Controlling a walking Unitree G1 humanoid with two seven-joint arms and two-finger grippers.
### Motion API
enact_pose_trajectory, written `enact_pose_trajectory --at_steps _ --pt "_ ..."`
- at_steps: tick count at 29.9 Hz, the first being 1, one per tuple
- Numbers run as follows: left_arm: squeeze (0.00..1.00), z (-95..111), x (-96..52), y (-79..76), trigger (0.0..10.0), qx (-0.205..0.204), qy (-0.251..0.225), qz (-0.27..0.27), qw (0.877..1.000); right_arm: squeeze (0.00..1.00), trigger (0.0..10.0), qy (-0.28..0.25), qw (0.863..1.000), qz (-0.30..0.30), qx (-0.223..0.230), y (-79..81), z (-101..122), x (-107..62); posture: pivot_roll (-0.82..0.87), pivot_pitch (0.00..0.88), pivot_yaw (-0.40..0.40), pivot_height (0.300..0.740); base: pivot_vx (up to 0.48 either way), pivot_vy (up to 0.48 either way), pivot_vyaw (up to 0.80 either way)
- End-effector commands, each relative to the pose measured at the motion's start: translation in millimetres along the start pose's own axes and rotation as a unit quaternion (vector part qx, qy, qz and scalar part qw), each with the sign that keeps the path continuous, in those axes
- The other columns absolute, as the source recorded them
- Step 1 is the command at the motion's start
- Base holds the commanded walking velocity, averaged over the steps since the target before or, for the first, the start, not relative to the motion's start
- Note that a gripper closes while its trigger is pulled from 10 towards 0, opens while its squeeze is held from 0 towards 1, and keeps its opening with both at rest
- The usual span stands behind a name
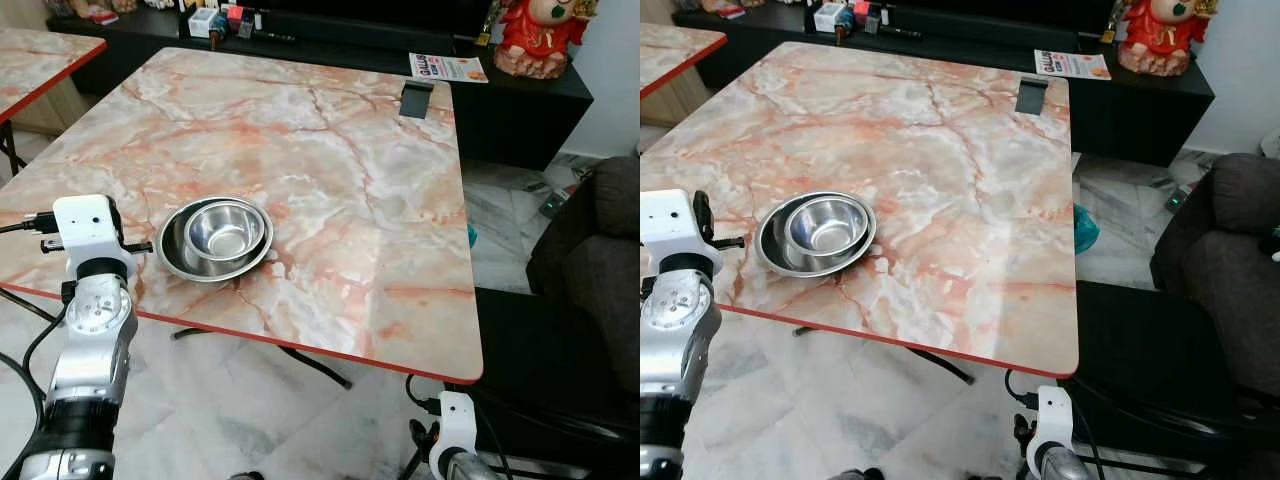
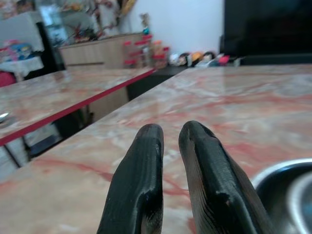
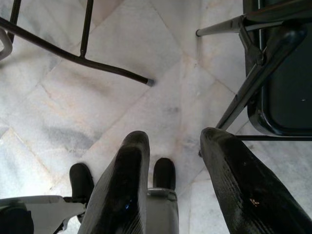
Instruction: Setting the table
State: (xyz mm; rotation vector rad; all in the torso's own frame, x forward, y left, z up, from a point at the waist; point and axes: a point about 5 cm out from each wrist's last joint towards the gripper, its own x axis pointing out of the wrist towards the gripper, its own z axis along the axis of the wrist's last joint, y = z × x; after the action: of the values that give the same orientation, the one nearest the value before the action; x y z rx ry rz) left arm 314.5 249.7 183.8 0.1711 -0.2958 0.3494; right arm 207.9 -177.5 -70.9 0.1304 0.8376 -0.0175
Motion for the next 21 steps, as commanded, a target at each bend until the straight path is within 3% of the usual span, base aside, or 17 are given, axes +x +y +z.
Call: enact_pose_trajectory --at_steps 1,15,21 --pt "0.00 2.4 -5.0 -7.0 10.0 0.005 -0.018 -0.021 1.000 0.00 10.0 -0.003 1.000 -0.005 0.010 -2.8 -1.3 -0.9 0.08 0.127 -0.057 0.740 0.000 0.000 0.00" --pt "0.00 -13.0 -9.5 -18.1 10.0 -0.033 -0.009 -0.021 0.999 0.00 10.0 -0.003 1.000 -0.005 0.010 -2.5 -1.2 -0.8 0.08 0.125 -0.060 0.740 0.000 0.000 0.00" --pt "0.00 -14.5 -8.3 -17.9 10.0 -0.040 -0.009 -0.018 0.999 0.00 10.0 -0.009 1.000 0.000 0.019 -2.2 0.5 -0.7 0.09 0.127 -0.059 0.740 0.000 0.281 0.00"
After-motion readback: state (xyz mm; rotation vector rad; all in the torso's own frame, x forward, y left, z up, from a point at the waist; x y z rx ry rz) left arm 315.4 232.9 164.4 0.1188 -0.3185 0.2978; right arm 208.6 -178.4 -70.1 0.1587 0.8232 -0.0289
